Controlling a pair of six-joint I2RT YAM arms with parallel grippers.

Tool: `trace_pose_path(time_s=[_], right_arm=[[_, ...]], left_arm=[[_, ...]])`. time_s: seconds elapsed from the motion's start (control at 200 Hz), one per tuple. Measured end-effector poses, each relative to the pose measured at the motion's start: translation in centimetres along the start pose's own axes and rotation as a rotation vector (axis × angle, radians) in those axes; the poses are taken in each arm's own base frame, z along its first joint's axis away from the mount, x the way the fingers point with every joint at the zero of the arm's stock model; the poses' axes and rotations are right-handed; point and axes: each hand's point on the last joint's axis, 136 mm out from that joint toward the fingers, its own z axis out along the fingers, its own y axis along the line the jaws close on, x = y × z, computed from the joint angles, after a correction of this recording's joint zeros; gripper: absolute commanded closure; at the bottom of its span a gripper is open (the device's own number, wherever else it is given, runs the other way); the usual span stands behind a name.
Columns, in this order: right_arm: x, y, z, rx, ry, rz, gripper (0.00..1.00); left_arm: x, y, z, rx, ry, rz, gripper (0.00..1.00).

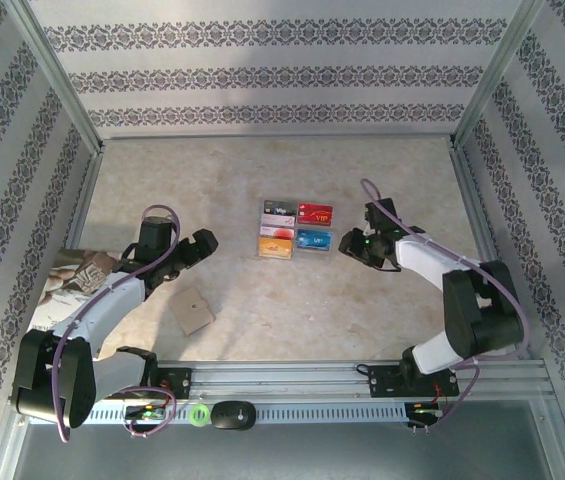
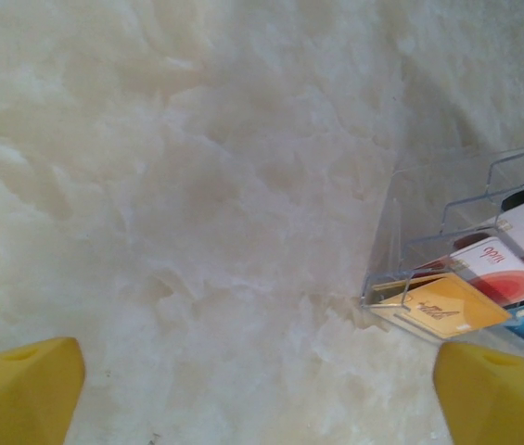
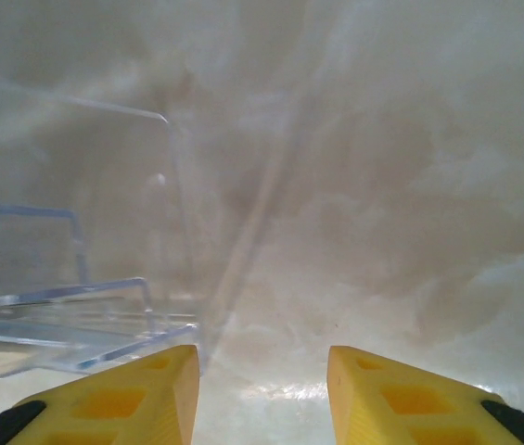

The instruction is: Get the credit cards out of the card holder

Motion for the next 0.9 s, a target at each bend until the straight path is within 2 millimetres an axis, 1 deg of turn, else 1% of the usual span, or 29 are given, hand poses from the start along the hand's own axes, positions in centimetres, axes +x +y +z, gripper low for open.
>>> trace_pose_path(time_s=[0.13,0.4,0.51,0.675,0.904], right_arm=[[0.6,0.1,0.7,0.043,0.014,-0.057,0.58],[-0.3,0.8,1.8,0.073,0.001,-0.121,0.61],[-0.6,1.5,2.2,0.066,0.001,-0.138,0.62],[-1.3,3.2,3.0,0.042,0.0,-0.172,0.62],[-2.2,5.0,3.8,0.007,-0.003,-0.184,0.62]], left_arm=[[-0.3,-0.4,-0.5,0.014,-0.016,0.005,0.01],[-0.4,-0.5,-0.7,0.019,-0.023,0.007,0.01],[-0.3,-0.4,-0.8,0.012,-0.02,0.009,0.01],[-0.1,-0.2,-1.0,0.003,-0.017,0.012,0.01],[-0.1,0.2,-1.6,-0.021,-0.025,0.021,0.01]])
